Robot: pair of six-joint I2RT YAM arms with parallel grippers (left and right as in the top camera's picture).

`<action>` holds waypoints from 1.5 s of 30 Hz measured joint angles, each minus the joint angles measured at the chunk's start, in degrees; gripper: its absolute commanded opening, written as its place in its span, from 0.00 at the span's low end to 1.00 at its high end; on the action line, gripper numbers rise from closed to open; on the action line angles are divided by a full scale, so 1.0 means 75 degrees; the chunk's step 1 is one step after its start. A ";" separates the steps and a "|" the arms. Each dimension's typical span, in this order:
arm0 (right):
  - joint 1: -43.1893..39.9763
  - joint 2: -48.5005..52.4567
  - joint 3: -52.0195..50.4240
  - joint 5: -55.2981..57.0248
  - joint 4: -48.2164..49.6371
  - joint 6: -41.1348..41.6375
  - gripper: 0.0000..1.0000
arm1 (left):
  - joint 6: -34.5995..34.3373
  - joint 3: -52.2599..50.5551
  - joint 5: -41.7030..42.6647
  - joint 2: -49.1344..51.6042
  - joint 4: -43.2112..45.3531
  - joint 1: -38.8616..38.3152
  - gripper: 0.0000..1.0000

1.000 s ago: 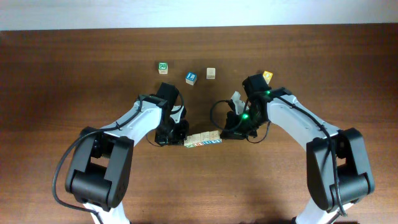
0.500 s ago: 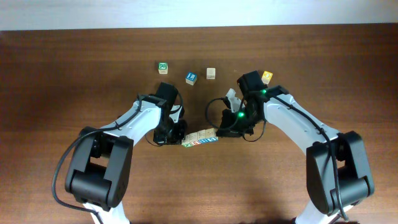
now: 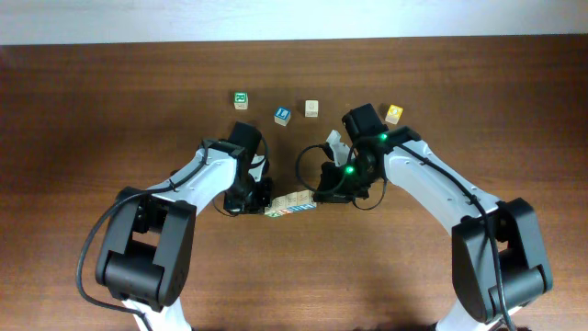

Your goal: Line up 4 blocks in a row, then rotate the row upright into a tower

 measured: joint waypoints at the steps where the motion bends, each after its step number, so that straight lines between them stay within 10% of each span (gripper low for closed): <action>1: 0.0020 -0.0003 0.0009 0.0000 0.0003 0.0020 0.04 | 0.0000 0.0000 -0.0017 0.0000 0.0000 -0.0003 0.00; 45: 0.0831 -0.0248 0.0294 -0.0816 0.0734 0.0425 0.04 | -0.0035 0.0003 0.0449 0.0000 0.0029 0.0903 0.00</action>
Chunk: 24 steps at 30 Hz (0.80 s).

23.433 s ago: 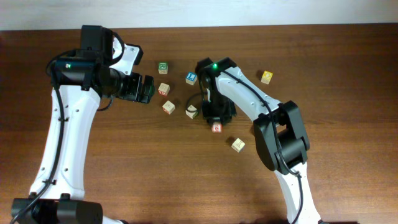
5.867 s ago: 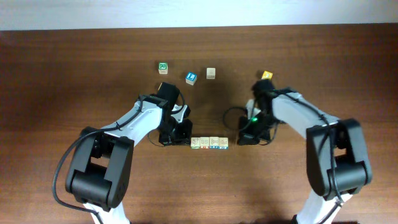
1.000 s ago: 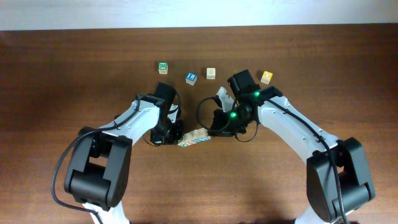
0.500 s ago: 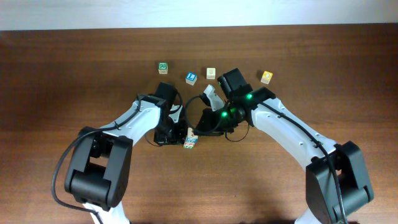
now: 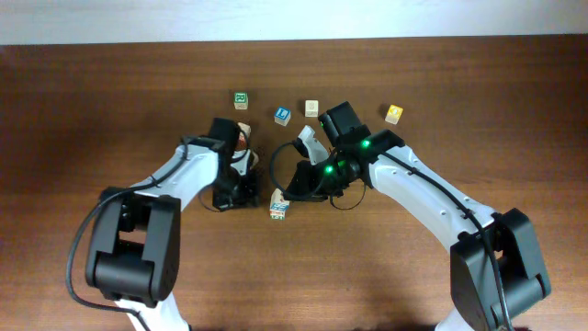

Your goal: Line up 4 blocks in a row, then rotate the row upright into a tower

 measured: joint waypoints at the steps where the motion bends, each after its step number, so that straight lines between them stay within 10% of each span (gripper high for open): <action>1: 0.0000 0.0000 0.0000 0.0000 0.0000 0.0003 0.04 | 0.0000 0.0000 0.0000 0.0000 0.0000 0.0102 0.00; 24: 0.0329 0.0044 0.0143 0.0382 0.0364 0.0201 0.04 | 0.0000 0.0000 -0.0146 0.0000 -0.0003 0.0216 0.00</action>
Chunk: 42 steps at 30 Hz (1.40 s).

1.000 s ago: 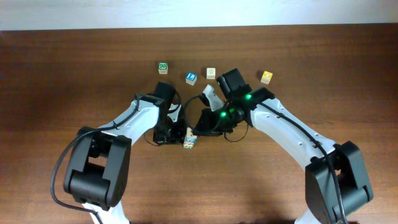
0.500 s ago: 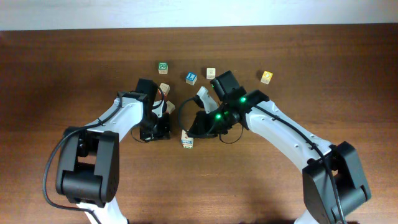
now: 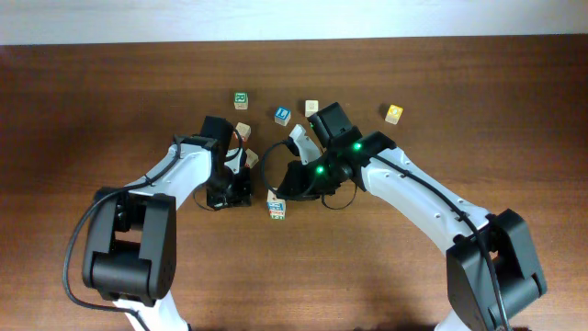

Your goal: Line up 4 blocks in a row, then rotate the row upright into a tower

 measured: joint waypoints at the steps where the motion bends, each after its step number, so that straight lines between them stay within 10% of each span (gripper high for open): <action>1: 0.0000 0.0000 0.0009 0.0023 -0.0006 0.0003 0.05 | 0.0000 0.0000 0.0000 0.0000 0.0003 0.0000 0.00; 42: 0.0073 0.0146 0.0889 0.0554 -0.0778 -0.0070 0.14 | 0.0000 0.0000 -0.0003 0.0000 0.0000 0.0000 0.00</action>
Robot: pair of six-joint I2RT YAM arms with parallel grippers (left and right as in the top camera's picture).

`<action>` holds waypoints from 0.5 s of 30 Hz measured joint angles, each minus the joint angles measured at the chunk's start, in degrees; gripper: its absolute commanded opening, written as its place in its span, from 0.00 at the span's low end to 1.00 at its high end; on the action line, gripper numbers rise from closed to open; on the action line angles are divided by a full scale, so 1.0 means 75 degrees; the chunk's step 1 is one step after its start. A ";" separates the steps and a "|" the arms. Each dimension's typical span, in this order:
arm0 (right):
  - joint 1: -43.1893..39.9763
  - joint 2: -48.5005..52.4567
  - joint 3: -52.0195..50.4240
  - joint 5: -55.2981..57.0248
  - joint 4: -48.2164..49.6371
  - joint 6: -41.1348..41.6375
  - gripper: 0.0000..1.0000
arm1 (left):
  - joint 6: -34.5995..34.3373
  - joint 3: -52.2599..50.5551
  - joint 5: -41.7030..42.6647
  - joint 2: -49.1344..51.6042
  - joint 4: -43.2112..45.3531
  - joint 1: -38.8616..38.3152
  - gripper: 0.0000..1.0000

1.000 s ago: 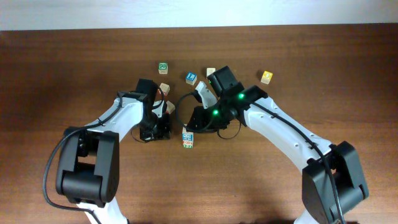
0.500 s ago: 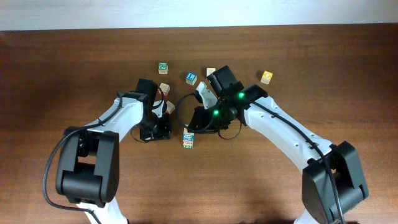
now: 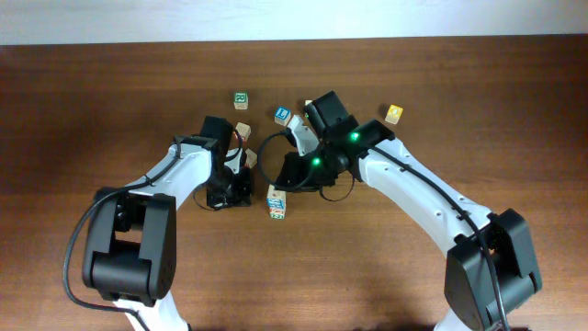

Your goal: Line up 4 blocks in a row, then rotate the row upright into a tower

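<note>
A short row of several lettered blocks [image 3: 277,202] lies on the brown table, running near to far, between my two arms. My right gripper [image 3: 288,180] hangs over the row's far end; its fingers are hidden under the wrist. To the left of the row, a small gap away, sits my left gripper [image 3: 230,195], and its jaws do not show clearly. Loose single blocks lie further back: green [image 3: 241,99], blue [image 3: 282,115], yellow [image 3: 393,114] and a beige one [image 3: 243,130] by my left wrist.
The right arm's black cable [image 3: 266,152] loops just behind the row. The table's far edge [image 3: 294,40] meets a white wall behind the loose blocks.
My right arm has shifted a little left and toward the far side, and it now covers the beige block behind it. The block row and my left arm have barely moved.
The row of blocks first lay left to right between both grippers. At the following moment it lay turned a quarter, running near to far, with my left gripper drawn back to the left. Since then my right arm has crept left over its far end.
</note>
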 measured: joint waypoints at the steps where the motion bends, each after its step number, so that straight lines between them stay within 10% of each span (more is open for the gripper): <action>1: 0.0006 0.0000 0.0000 0.0003 -0.0003 0.0006 0.14 | 0.0000 0.0000 0.0000 0.0000 0.0000 0.0000 0.00; 15: -0.0256 0.0154 0.3185 0.1416 -0.2792 -0.1008 0.15 | 0.0099 0.1967 -0.1341 -0.0423 -0.1821 0.0000 0.00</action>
